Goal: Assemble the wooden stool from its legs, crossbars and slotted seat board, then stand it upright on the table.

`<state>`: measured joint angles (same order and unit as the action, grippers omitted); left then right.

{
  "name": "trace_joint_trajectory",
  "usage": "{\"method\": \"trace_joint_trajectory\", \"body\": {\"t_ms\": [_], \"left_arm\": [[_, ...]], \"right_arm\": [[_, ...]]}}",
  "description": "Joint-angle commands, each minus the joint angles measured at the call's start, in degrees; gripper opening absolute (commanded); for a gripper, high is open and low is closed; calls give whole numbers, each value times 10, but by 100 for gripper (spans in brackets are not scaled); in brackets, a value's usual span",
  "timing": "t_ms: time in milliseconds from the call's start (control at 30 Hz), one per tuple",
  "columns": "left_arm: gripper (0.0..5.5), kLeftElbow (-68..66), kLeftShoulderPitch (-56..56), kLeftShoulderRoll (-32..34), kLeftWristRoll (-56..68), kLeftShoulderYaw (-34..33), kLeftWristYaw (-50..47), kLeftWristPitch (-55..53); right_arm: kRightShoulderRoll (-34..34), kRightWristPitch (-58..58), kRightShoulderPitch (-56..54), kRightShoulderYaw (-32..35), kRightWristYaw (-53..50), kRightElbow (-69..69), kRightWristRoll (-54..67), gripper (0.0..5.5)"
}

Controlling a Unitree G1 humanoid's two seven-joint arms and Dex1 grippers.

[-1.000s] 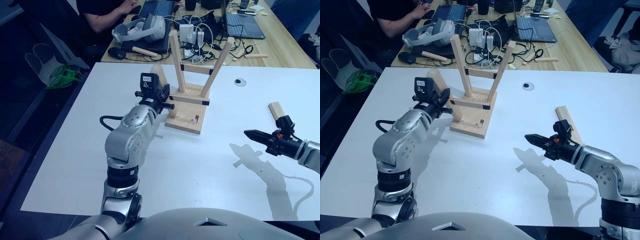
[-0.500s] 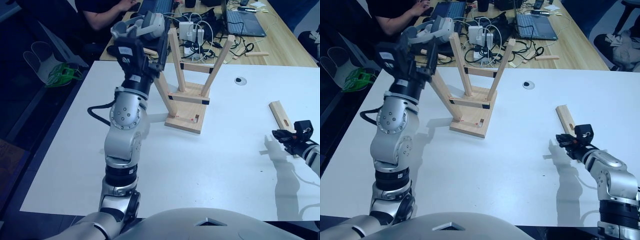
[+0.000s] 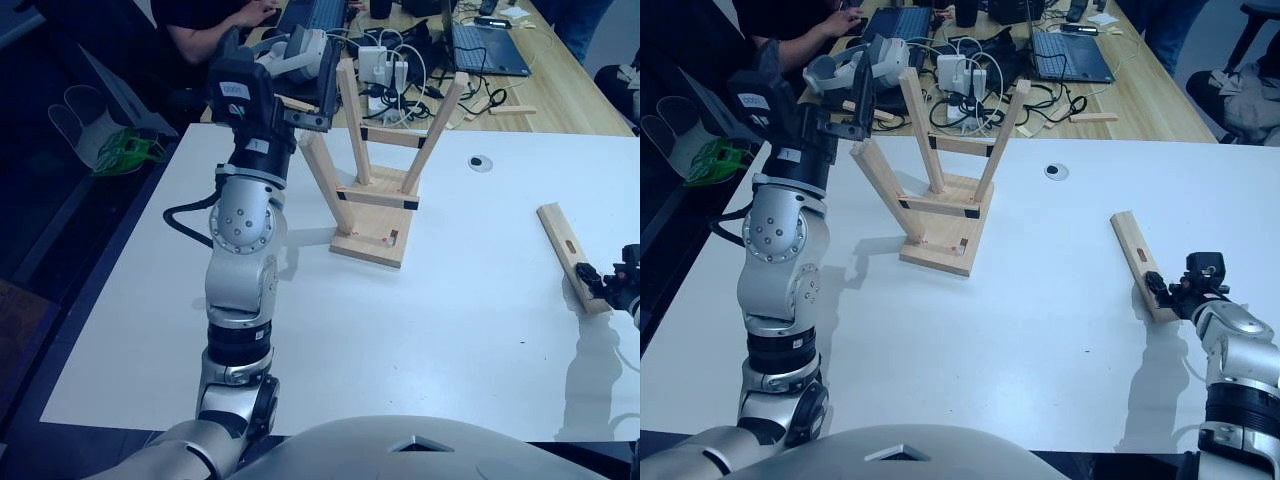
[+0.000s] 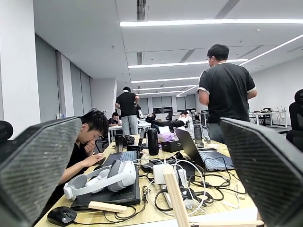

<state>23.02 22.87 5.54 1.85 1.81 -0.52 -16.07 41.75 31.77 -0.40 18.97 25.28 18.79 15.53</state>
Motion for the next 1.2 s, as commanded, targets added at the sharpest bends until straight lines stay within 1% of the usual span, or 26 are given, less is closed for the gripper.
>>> {"method": "trace_joint_trajectory", "body": {"t_ms": [33, 200, 267, 400, 467, 533, 600, 733, 800, 967, 1033, 1100, 1167, 1200], "left_arm": [[540, -9, 8, -8, 5, -3, 4, -9], [540, -14, -1, -19, 9, 0, 9, -14], [540, -16, -4, -21, 8, 1, 12, -15], [540, -17, -7, -22, 7, 0, 14, -15], [540, -17, -9, -23, 7, -1, 14, -17], [540, -18, -10, -24, 8, -1, 15, -18], [540, -20, -10, -25, 10, -2, 17, -17], [540, -24, -7, -24, 13, -5, 17, -17], [540, -27, -4, -23, 14, -8, 17, -14], [540, -37, 7, -19, 15, -19, 16, -7], [540, -41, 11, -17, 15, -23, 17, -5], [540, -45, 16, -15, 16, -28, 18, -3], [540, -48, 21, -13, 17, -33, 18, -2], [540, -48, 25, -12, 18, -36, 18, -1]], "right_arm": [[-10, 84, 56, -51, 48, 8, 0, 417], [-40, -1, 14, 6, -7, -4, 7, 417], [-47, -12, 3, 19, -16, -12, 13, 417], [-53, 20, 12, 3, -3, -32, 16, 417], [-53, 53, 22, -10, 2, -32, 13, 417], [-54, 111, 28, -18, -6, -23, 13, 417], [-53, 176, 31, -8, -23, -26, 18, 388], [-73, 236, 21, 12, -51, -5, 28, 316], [-82, 260, 10, 30, -66, -3, 38, 295], [-101, 279, -14, 72, -92, 4, 56, 209], [-107, 273, -20, 81, -98, -2, 61, 183], [-113, 265, -27, 87, -104, -12, 63, 141], [-115, 266, -28, 82, -110, -17, 60, 120], [-115, 266, -27, 78, -113, -20, 57, 119]]}}
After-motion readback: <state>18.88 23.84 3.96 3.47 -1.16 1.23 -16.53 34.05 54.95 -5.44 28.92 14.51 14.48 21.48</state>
